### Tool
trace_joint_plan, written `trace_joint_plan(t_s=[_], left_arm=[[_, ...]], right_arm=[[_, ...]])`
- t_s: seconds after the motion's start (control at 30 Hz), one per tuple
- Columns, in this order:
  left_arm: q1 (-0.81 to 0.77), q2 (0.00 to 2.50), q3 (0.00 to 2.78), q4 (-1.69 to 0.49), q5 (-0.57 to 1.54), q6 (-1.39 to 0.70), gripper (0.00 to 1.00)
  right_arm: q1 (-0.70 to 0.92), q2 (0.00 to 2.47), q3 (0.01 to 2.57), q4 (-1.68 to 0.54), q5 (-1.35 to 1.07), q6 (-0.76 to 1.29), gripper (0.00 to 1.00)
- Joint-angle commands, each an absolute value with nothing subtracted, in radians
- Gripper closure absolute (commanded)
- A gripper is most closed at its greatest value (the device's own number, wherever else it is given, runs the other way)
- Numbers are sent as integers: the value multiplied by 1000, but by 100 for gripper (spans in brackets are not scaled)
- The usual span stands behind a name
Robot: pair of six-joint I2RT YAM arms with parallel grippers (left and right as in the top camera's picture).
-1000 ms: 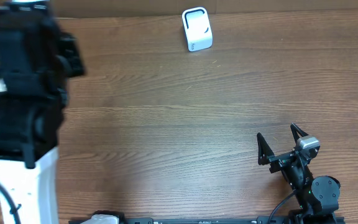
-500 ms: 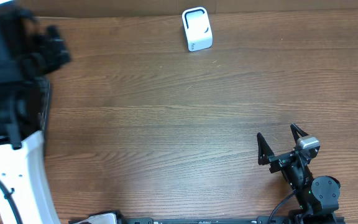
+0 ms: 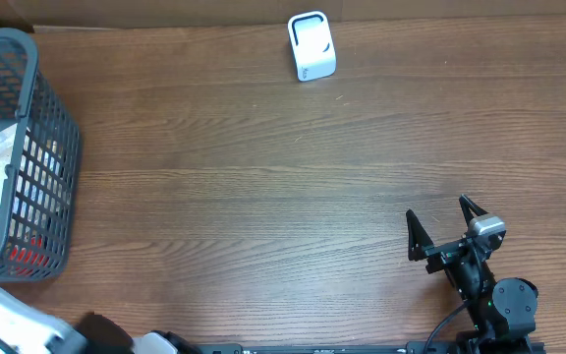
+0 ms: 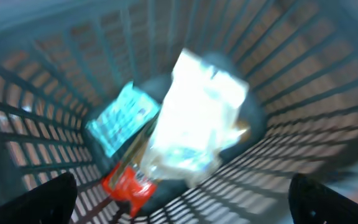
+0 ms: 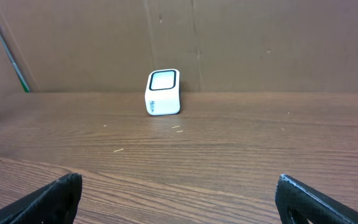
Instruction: Scan the item barcode
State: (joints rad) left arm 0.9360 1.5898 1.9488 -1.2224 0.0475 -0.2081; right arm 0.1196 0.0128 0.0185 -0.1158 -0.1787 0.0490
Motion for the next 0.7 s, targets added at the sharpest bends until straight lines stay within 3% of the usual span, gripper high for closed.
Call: trace_joint_plan(t_s=[0.0,0.67], left_arm=[[982,1676,1884,-1217,101,-49,0],[1011,2090,1860,-1037,242,76,0]], right_arm=[[120,5,29,-112,-173,52,0],[120,5,29,-112,-173,52,0]])
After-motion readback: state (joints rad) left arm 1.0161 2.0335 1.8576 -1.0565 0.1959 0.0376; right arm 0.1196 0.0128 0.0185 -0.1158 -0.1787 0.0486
